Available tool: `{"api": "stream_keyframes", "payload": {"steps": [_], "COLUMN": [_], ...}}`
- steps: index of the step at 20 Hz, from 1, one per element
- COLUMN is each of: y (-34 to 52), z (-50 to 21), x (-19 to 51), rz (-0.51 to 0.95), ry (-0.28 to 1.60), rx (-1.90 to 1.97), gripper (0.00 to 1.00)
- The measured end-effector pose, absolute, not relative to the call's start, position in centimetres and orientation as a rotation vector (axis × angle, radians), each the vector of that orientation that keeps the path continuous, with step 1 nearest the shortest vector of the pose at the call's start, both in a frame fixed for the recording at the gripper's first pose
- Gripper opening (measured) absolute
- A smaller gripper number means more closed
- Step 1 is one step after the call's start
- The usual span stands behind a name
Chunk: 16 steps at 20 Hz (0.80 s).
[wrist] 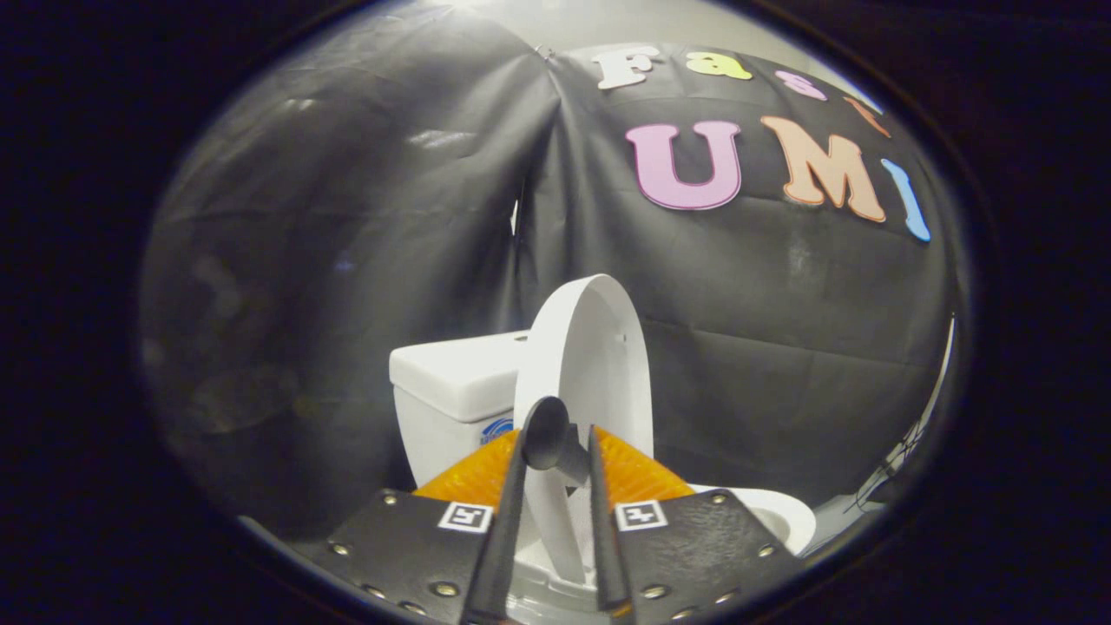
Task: Open the toilet lid.
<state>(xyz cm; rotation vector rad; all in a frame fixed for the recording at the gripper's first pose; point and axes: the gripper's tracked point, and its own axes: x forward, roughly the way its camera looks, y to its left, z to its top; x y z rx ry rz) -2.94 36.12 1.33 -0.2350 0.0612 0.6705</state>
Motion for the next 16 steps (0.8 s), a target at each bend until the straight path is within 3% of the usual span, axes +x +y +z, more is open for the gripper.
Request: {"api": "stream_keyframes", "payload": {"steps": [5, 16], "y": [34.8, 28.6], "z": [1.6, 3.3], "x": [-2.7, -1.7], "rz": [0.669, 0.578], "ry": [0.094, 0.091], "rx": [-0.199, -0.129], "gripper": [0.81, 0.97]}}
